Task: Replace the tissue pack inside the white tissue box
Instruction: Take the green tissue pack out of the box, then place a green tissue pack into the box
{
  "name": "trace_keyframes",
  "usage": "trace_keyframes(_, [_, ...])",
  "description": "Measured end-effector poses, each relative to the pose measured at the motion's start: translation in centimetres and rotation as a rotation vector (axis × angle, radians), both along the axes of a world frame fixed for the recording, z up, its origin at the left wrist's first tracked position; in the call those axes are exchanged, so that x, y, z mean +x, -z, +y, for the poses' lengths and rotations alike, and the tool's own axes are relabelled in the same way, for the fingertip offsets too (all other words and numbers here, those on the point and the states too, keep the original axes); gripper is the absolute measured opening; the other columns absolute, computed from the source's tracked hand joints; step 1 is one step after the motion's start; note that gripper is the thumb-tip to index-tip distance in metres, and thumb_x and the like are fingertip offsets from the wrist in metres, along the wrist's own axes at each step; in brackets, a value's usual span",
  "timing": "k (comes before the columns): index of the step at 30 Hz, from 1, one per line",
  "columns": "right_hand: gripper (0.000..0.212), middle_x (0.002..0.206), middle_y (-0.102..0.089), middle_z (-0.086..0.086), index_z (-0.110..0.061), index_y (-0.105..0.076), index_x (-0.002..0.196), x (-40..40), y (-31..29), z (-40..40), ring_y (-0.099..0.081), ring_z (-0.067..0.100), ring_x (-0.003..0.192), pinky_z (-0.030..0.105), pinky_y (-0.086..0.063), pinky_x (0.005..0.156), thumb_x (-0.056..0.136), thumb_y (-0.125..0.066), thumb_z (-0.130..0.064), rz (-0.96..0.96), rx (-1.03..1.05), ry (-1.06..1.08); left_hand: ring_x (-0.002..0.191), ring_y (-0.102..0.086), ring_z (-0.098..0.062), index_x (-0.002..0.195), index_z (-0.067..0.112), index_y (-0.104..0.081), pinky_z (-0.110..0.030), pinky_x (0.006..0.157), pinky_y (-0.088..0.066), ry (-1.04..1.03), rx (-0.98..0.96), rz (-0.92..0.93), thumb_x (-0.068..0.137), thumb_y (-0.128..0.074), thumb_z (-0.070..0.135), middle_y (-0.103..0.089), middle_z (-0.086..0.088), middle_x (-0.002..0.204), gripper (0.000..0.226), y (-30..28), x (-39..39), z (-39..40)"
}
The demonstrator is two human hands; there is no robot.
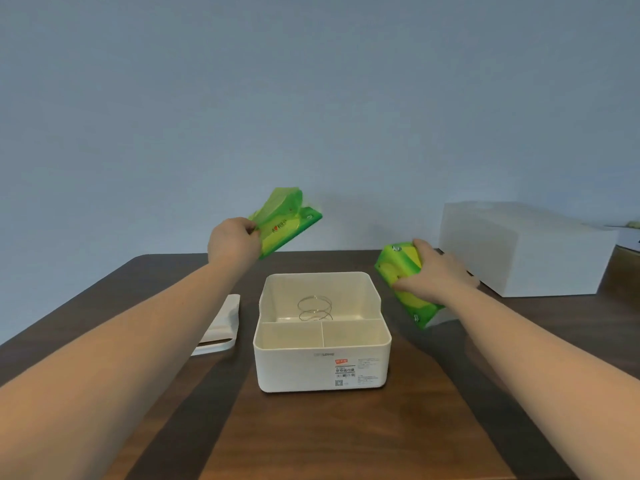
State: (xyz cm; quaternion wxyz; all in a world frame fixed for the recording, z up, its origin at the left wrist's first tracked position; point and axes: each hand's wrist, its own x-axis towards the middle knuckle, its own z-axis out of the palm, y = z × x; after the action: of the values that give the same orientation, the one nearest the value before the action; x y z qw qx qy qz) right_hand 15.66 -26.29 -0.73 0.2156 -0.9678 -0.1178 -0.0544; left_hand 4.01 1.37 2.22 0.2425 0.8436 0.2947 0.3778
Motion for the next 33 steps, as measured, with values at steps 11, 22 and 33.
trace_keyframes(11, [0.101,0.146,-0.04,0.006,-0.043,-0.022,0.148,-2.1,-5.3,4.6,-0.036,0.023,0.136,0.036,-0.03,0.114,0.067,-0.082,-0.042,-0.132,0.109,-0.715,0.106,-0.062,-0.031,0.115,0.013,-0.072,-0.033,0.081,-0.051,0.064,0.015,0.279,0.086,-0.052,0.006,-0.071,-0.01,0.115,0.036,3.5,2.9,3.5])
trace_keyframes(22, [0.09,0.136,-0.042,-0.002,-0.053,-0.016,0.145,-3.6,-2.8,9.1,-0.04,0.023,0.125,0.044,-0.038,0.102,0.073,-0.069,-0.058,-0.191,-0.458,-0.897,0.111,-0.063,-0.026,0.111,0.014,-0.074,-0.033,0.092,-0.05,0.099,0.028,0.36,0.087,-0.052,0.009,-0.069,-0.006,0.122,0.032,6.6,3.9,5.6])
trace_keyframes(33, [0.065,0.15,-0.038,-0.01,-0.049,-0.034,0.142,-3.0,-1.7,9.0,-0.033,0.015,0.139,0.043,-0.031,0.115,0.082,-0.05,-0.067,-0.005,-0.327,-0.902,0.093,-0.059,-0.021,0.111,0.01,-0.07,-0.031,0.074,-0.048,0.092,0.005,0.368,0.089,-0.051,0.016,-0.07,-0.007,0.112,0.03,7.0,2.6,6.6])
